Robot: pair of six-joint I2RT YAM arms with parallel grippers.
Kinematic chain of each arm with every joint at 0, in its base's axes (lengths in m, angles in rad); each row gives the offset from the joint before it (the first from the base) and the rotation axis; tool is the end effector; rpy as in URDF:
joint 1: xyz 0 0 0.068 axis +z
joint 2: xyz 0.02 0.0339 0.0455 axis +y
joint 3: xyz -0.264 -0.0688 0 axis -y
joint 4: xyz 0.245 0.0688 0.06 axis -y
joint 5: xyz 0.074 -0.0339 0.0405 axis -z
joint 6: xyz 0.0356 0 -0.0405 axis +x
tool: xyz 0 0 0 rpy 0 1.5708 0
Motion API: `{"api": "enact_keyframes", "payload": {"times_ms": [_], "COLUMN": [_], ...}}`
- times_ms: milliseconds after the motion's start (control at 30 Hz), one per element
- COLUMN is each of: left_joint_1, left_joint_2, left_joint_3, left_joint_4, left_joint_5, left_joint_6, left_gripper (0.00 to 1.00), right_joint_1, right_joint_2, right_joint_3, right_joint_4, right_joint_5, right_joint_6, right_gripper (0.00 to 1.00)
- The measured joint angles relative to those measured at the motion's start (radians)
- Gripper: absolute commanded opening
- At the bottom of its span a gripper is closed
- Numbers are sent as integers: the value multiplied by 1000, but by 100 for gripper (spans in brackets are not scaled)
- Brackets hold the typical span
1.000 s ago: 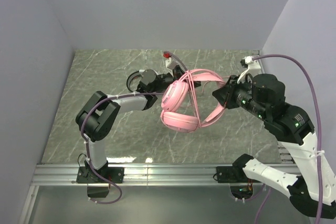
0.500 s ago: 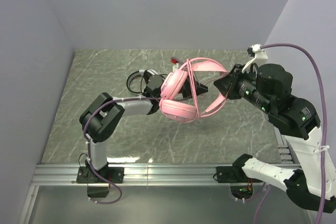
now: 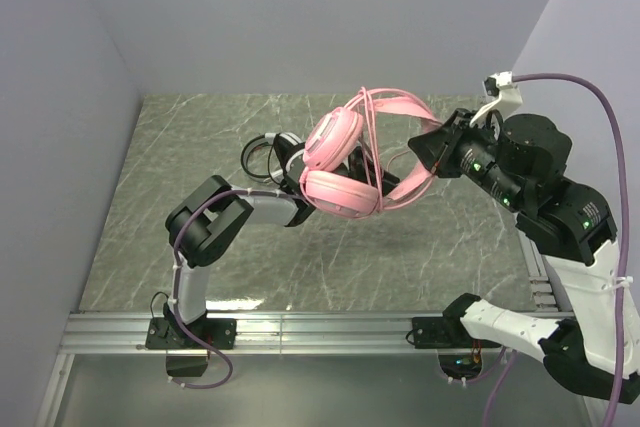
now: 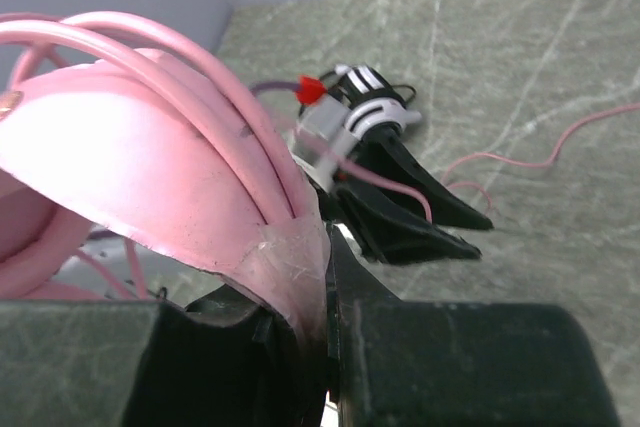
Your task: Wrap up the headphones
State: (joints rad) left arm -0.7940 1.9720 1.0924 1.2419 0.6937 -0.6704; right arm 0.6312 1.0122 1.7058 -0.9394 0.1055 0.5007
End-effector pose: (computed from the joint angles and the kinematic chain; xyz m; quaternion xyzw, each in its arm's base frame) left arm 0.2784 -0.3157 0.2419 0.3122 0.5160 -0.6610 0.4465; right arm 0.1122 0.0774 0.5135 -0.0190 0.7878 0.2943 0.5408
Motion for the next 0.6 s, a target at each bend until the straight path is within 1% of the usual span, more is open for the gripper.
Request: {"api": "enact_keyframes", "payload": {"times_ms": [133, 400, 533, 600], "left_joint_1": [-2, -3, -9, -15], "left_joint_2": [10, 9, 9, 9], "left_joint_3": [-15, -20, -55, -82], "left_joint_4": [13, 38, 46, 49], "left_joint_5": [3, 7, 6, 5], "left_joint_6": [-26, -42, -60, -69], "left_gripper": [38, 31, 31, 32], "right_joint_1": [2, 2, 2, 2], "right_joint_2": [-2, -23, -43, -58], "right_joint_3": [0, -13, -32, -47], "right_joint_4": [54, 98, 136, 153], "right_joint_5": [-9, -5, 46, 89], "right_joint_6": [20, 43, 69, 87], "right_gripper": [0, 0, 0, 0]}}
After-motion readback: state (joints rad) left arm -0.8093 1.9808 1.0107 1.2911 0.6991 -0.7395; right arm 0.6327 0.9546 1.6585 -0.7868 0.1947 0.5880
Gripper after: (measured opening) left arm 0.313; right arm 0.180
